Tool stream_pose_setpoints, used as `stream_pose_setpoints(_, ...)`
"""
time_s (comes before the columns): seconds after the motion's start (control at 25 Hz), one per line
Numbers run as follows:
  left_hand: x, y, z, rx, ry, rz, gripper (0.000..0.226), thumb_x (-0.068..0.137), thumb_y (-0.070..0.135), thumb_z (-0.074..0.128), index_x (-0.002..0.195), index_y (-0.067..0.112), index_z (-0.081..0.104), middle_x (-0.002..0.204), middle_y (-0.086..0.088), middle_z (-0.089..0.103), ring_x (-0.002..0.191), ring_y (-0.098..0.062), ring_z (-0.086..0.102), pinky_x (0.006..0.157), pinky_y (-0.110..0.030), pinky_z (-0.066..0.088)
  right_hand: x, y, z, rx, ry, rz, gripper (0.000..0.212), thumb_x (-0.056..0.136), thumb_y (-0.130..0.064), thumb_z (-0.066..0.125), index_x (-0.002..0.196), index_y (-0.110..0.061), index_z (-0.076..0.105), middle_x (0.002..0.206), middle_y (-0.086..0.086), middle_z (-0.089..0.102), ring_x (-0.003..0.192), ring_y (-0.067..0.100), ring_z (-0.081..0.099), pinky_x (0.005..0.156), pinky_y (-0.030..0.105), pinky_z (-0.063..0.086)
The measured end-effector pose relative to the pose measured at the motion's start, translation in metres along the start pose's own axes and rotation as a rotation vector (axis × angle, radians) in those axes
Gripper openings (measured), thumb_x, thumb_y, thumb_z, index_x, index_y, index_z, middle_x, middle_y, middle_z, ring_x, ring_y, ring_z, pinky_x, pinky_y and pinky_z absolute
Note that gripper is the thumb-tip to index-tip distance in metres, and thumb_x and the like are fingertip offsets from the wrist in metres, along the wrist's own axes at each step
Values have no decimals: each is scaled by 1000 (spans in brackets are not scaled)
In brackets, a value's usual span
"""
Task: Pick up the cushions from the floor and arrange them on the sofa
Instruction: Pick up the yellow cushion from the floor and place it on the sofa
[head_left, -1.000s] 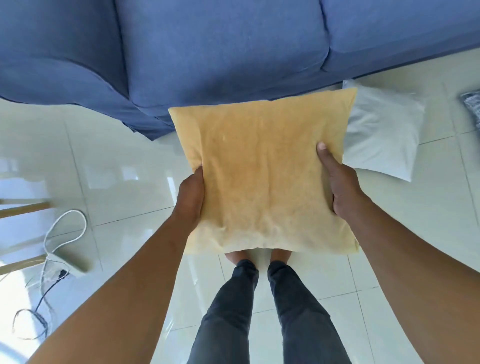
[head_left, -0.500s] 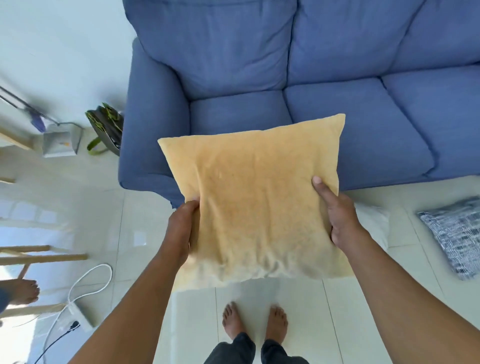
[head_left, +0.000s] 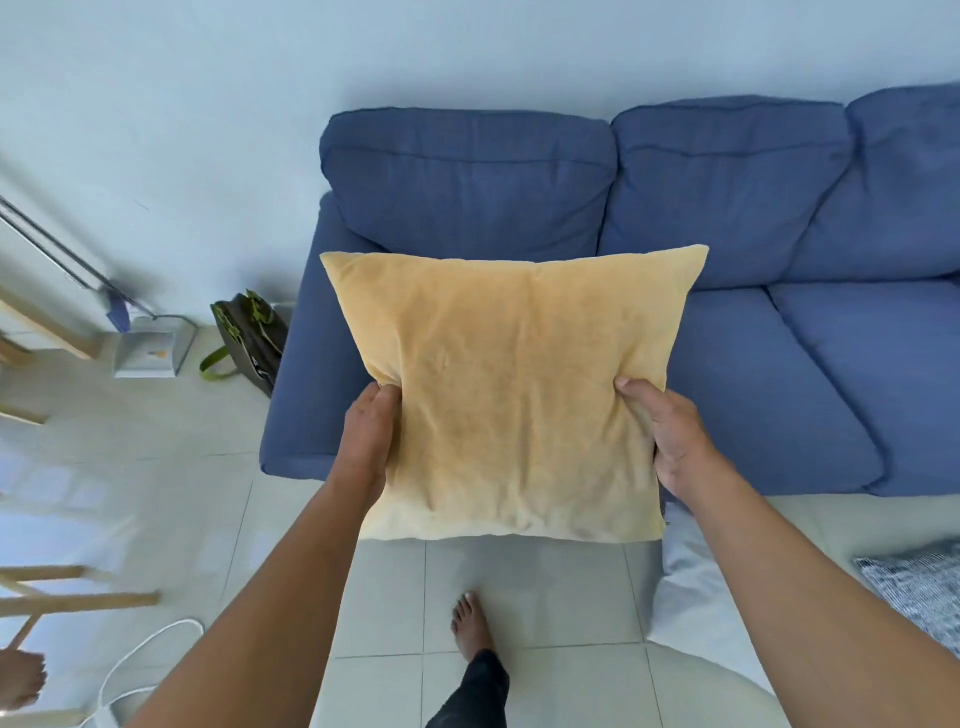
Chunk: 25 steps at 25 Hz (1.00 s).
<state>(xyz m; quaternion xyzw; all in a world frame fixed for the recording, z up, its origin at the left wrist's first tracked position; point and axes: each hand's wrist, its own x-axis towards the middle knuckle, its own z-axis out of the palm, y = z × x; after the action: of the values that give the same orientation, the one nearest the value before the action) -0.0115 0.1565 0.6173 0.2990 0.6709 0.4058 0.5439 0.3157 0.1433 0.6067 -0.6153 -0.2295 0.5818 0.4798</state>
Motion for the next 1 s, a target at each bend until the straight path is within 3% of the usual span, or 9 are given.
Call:
stream_pose_setpoints(0.16,54,31,4,-4,-24,-13,46,81,41,56,114,13,70,116,-8,75,116,-33,65,97,-52,53,42,-28,22,-20,30,8,47,63,-32,86,107,-16,78,102,3,84,98,25,79,85,41,59)
stream_pose_setpoints(0.28,93,52,5,-16,-78,-6,43,79,36,62,115,16,72,106,-1,81,109,-29,71,88,-49,59,74,-47,36,-34,49,0,53,55,-31,87,105,-16,76,100,2,84,98,26,77,85,42,58)
stream_pose_setpoints(0.4,127,71,10,-29,-91,11,53,74,27,67,124,12,67,118,-8,77,115,-34,70,100,-56,56,105,-63,49,-50,31,-12,54,54,-25,87,106,-18,75,100,0,84,92,21,79,82,41,59)
stream_pose_setpoints(0.48,143,80,14,-36,-106,33,64,66,28,75,128,15,66,120,-6,77,113,-31,71,96,-51,58,123,-69,53,-51,26,-9,51,56,-19,86,106,-19,74,99,-2,84,88,18,80,76,38,58)
stream_pose_setpoints(0.6,173,93,28,-12,-136,59,71,56,29,79,126,23,67,115,3,80,109,-25,74,86,-41,59,160,-78,56,-61,38,7,42,68,-7,81,108,-19,74,97,-5,84,93,20,78,70,33,57)
stream_pose_setpoints(0.68,197,99,41,11,-122,63,69,55,28,78,123,26,68,112,6,80,110,-25,74,92,-45,60,190,-82,58,-80,47,22,40,72,0,79,107,-19,73,98,-3,84,98,22,76,71,34,56)
stream_pose_setpoints(0.84,245,109,70,41,-49,51,62,55,28,80,116,31,69,106,9,81,107,-25,75,93,-47,61,260,-93,66,-117,35,74,43,71,-1,80,108,-21,71,109,2,80,101,25,73,77,39,55)
stream_pose_setpoints(1.0,301,114,99,61,-22,28,65,51,25,83,114,35,70,105,9,81,105,-20,75,85,-40,61,335,-101,76,-132,30,122,42,73,-2,78,105,-28,69,108,-2,78,100,22,71,71,36,51)
